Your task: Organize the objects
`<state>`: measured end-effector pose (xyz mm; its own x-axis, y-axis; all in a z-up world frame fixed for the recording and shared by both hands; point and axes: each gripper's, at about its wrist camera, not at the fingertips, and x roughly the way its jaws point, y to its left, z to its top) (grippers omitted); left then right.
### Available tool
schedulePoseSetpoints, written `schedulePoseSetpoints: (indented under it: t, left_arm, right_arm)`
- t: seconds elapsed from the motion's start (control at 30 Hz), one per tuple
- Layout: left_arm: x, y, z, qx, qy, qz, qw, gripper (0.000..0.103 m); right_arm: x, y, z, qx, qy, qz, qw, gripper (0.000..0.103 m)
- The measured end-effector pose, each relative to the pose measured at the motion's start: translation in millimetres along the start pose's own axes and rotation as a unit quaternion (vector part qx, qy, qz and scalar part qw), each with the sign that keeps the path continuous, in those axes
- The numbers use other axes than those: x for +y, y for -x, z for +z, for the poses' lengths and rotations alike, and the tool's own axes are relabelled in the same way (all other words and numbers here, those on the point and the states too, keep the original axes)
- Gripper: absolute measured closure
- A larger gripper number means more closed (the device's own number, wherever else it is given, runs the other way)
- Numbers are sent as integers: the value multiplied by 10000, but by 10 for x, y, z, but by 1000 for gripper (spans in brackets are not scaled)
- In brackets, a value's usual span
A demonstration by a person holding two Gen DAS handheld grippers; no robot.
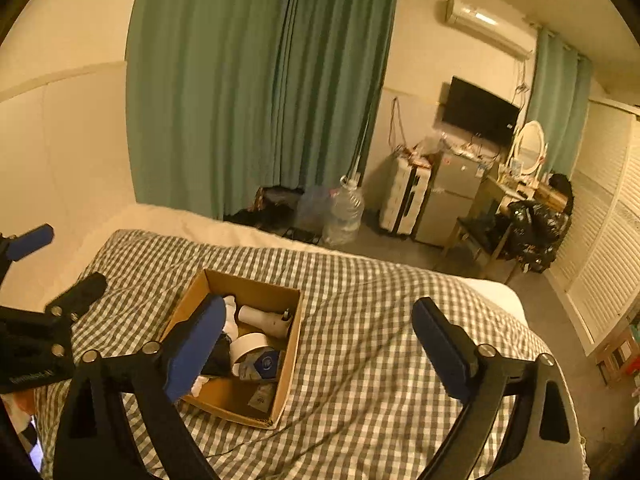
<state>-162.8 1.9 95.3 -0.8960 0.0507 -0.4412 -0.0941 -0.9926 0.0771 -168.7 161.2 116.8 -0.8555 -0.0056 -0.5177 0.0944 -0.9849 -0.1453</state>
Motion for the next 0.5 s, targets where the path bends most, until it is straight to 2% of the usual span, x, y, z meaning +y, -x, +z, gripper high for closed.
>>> schedulePoseSetpoints:
  t: [0.23, 0.33, 0.5]
  left_arm:
    - [0, 394, -168, -293, 59, 18, 9996, 0]
    - [5, 427, -303, -424, 163, 110, 9989, 0]
    - [-21, 362, -566, -375, 252, 288, 9986, 0]
  right_arm:
    - [-16, 330, -278, -421, -145, -48, 9990, 3]
    - [-58, 377, -445, -576, -371, -161, 9975, 3]
    - [-73, 317, -760, -633, -490, -449, 9958, 3]
